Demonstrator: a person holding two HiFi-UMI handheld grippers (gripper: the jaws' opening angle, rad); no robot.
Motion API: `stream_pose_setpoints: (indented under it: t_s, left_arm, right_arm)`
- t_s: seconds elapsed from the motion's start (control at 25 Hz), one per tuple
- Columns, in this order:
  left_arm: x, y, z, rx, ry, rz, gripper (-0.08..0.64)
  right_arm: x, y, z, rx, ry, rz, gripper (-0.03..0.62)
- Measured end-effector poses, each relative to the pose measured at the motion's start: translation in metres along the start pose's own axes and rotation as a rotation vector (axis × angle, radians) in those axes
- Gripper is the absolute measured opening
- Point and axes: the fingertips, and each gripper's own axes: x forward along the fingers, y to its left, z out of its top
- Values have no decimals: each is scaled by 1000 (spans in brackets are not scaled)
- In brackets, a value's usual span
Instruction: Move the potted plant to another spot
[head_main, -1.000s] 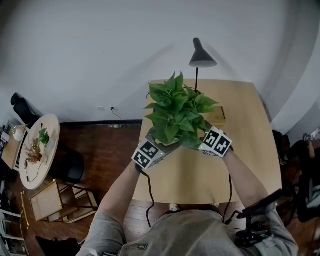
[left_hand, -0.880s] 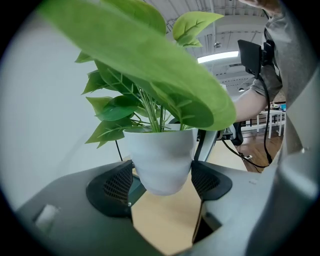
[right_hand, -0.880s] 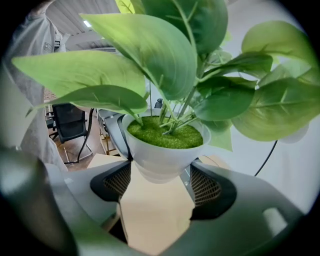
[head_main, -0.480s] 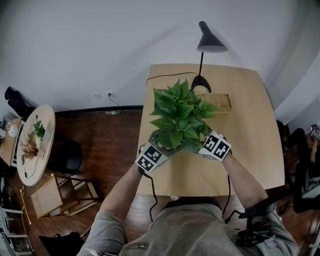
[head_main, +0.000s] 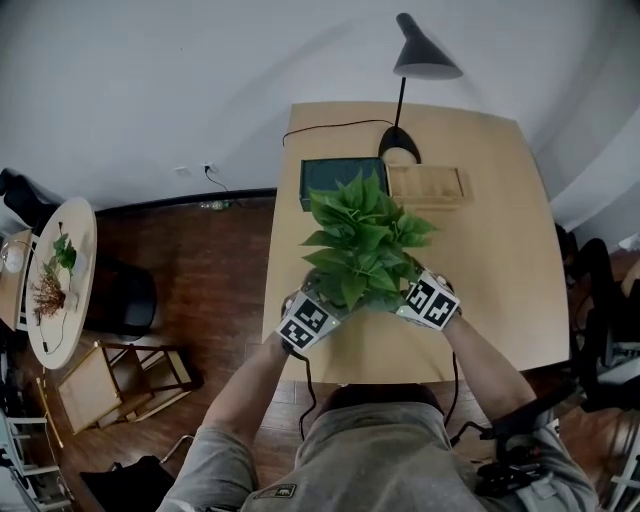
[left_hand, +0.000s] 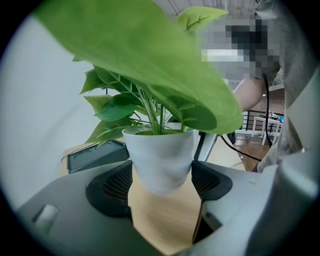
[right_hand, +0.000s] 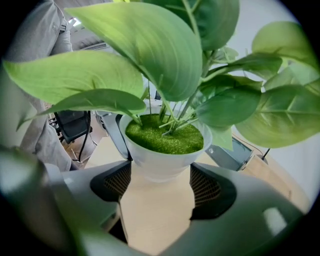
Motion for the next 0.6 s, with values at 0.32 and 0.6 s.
stream_pose_setpoints:
  t_s: [0.32,0.6]
  left_arm:
    - [12,-10,-34,-26,38,-17,367]
    - [11,-12,-59,-27,78,-14,368]
  right_arm:
    - [21,11,-30,10,48,-3,374]
    - [37,21,-45,14,85,-8,374]
